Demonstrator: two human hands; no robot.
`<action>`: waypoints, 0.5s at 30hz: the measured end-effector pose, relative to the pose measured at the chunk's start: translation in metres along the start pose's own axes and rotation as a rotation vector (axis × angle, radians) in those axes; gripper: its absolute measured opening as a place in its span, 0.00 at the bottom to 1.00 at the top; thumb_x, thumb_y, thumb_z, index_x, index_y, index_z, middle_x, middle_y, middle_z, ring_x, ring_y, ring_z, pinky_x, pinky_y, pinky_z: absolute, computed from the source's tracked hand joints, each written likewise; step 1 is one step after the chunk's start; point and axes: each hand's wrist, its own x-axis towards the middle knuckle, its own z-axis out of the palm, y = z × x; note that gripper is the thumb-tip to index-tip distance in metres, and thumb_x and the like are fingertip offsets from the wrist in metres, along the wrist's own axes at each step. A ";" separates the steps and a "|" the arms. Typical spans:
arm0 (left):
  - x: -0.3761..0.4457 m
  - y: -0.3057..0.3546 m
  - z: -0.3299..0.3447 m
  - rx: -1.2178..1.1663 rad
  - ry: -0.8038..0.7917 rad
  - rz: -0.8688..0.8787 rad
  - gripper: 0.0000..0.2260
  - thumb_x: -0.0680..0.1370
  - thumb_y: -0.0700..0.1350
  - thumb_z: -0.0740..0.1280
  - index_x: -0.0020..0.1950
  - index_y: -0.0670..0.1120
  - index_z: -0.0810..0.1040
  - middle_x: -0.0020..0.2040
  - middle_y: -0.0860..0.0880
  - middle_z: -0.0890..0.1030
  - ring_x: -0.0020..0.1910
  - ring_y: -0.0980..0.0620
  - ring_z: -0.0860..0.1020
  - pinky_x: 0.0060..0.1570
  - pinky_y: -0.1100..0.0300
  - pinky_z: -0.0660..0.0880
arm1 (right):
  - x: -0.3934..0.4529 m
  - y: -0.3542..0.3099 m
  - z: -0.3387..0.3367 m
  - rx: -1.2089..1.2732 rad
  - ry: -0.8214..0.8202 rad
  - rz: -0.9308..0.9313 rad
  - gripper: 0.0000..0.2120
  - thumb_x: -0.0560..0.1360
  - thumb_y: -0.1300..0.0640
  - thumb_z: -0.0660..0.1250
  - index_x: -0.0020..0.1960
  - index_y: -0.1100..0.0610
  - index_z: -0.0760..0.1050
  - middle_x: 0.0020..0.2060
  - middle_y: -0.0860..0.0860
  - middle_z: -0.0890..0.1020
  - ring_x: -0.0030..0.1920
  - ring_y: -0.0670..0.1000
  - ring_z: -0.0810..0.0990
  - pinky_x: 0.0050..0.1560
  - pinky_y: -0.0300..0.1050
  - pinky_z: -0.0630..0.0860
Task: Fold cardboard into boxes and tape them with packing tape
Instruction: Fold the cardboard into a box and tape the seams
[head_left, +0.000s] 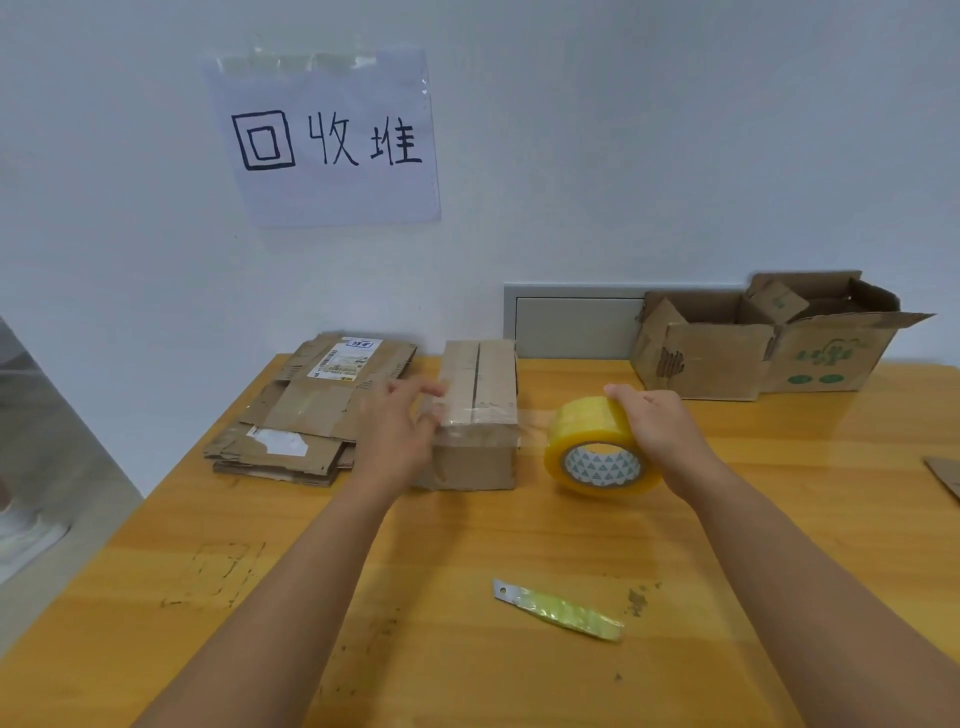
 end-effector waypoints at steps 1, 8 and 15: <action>-0.002 -0.001 0.002 0.145 0.040 0.186 0.08 0.77 0.38 0.69 0.51 0.51 0.82 0.54 0.50 0.74 0.56 0.49 0.68 0.53 0.56 0.65 | 0.000 0.000 0.000 -0.003 -0.003 0.008 0.21 0.78 0.42 0.63 0.34 0.53 0.63 0.32 0.54 0.66 0.35 0.55 0.69 0.39 0.50 0.64; -0.022 0.001 0.014 0.640 0.032 0.511 0.17 0.71 0.42 0.70 0.60 0.47 0.78 0.48 0.46 0.79 0.44 0.45 0.77 0.38 0.56 0.70 | -0.001 -0.004 -0.001 -0.020 -0.035 0.058 0.29 0.79 0.42 0.63 0.58 0.71 0.76 0.53 0.69 0.77 0.51 0.64 0.77 0.49 0.53 0.70; -0.031 0.006 0.031 0.756 -0.038 0.549 0.20 0.71 0.47 0.71 0.63 0.47 0.75 0.58 0.46 0.78 0.56 0.44 0.77 0.54 0.52 0.76 | -0.006 -0.004 -0.016 -0.048 -0.234 -0.015 0.40 0.69 0.29 0.68 0.68 0.59 0.75 0.70 0.55 0.74 0.63 0.54 0.74 0.62 0.52 0.70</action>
